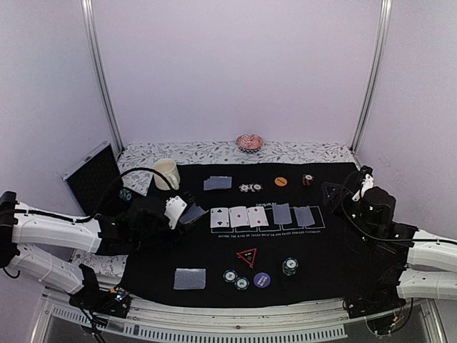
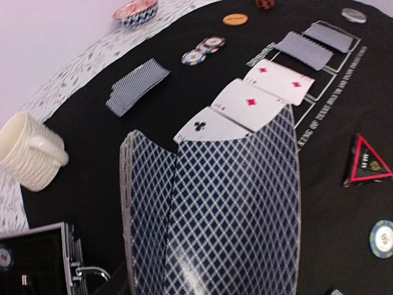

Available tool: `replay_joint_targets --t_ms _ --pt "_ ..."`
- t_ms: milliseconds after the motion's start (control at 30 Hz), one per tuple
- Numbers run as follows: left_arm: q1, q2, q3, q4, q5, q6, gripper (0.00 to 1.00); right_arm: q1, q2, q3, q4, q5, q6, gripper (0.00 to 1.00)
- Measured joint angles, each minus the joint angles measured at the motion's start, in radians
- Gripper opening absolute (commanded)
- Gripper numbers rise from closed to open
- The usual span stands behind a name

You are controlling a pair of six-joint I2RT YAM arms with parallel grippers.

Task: Distribute texas hold em gaming equipment
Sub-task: Place the poker card on the poker table mat.

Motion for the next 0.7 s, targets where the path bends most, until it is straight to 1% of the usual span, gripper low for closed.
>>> replay_joint_targets --t_ms 167,367,567,700 --pt "0.001 0.053 -0.047 0.002 -0.121 -0.15 0.45 0.0 -0.079 0.013 -0.069 -0.018 -0.076 0.69" --pt "0.015 0.138 -0.087 0.002 -0.192 -0.288 0.46 0.0 -0.116 0.044 -0.132 -0.03 -0.124 0.69" --pt "0.032 0.216 -0.099 0.038 -0.187 -0.356 0.53 0.0 -0.122 0.064 -0.164 -0.034 -0.149 0.69" --pt "0.052 0.256 -0.104 0.077 -0.153 -0.383 0.58 0.0 -0.125 0.064 -0.169 -0.035 -0.152 0.7"
